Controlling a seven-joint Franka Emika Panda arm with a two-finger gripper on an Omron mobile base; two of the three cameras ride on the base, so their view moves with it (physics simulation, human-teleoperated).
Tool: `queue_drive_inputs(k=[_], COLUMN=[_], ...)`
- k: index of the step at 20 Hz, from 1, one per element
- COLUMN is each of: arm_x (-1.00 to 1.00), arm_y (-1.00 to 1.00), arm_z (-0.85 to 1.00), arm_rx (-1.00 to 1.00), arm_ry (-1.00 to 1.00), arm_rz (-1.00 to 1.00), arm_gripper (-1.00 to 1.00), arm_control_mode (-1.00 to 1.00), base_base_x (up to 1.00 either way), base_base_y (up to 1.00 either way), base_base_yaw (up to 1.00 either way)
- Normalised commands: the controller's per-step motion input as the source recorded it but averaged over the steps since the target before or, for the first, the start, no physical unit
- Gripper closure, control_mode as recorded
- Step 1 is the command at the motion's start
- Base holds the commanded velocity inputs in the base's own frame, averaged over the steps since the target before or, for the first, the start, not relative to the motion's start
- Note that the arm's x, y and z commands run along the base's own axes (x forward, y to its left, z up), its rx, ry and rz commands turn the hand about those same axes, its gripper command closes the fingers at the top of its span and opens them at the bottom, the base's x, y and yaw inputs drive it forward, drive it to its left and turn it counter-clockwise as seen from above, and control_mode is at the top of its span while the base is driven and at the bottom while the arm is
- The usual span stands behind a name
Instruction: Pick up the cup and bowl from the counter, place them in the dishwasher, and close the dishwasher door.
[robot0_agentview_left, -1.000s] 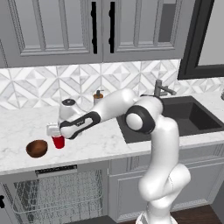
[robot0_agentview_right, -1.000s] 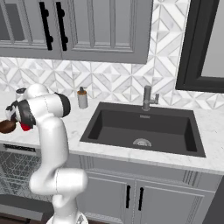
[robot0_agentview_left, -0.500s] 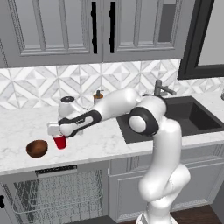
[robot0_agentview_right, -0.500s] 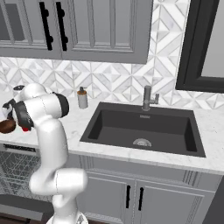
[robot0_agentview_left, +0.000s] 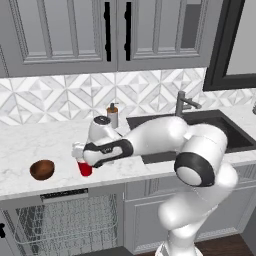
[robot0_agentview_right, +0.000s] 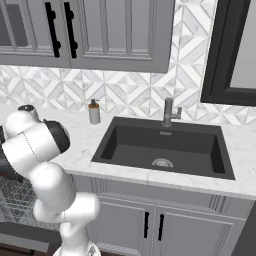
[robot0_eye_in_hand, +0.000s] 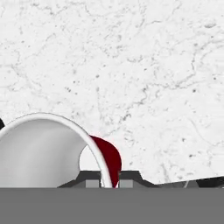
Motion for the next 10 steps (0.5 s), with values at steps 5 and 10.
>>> queue_drive_inputs(k=[5, 10], arm_x=[-1.0, -1.0], arm_y=[-0.17, 0.08], arm_z=[0.92, 0.35], arm_rx=[0.09, 0.02], arm_ry=[-0.01, 0.1], arm_rz=[0.0, 0.0], arm_gripper=[1.0, 1.0], arm_control_mode=[-1.0, -1.0], base_base_x=[0.0, 0.0], base_base_y=[0.0, 0.0], base_base_yaw=[0.0, 0.0])
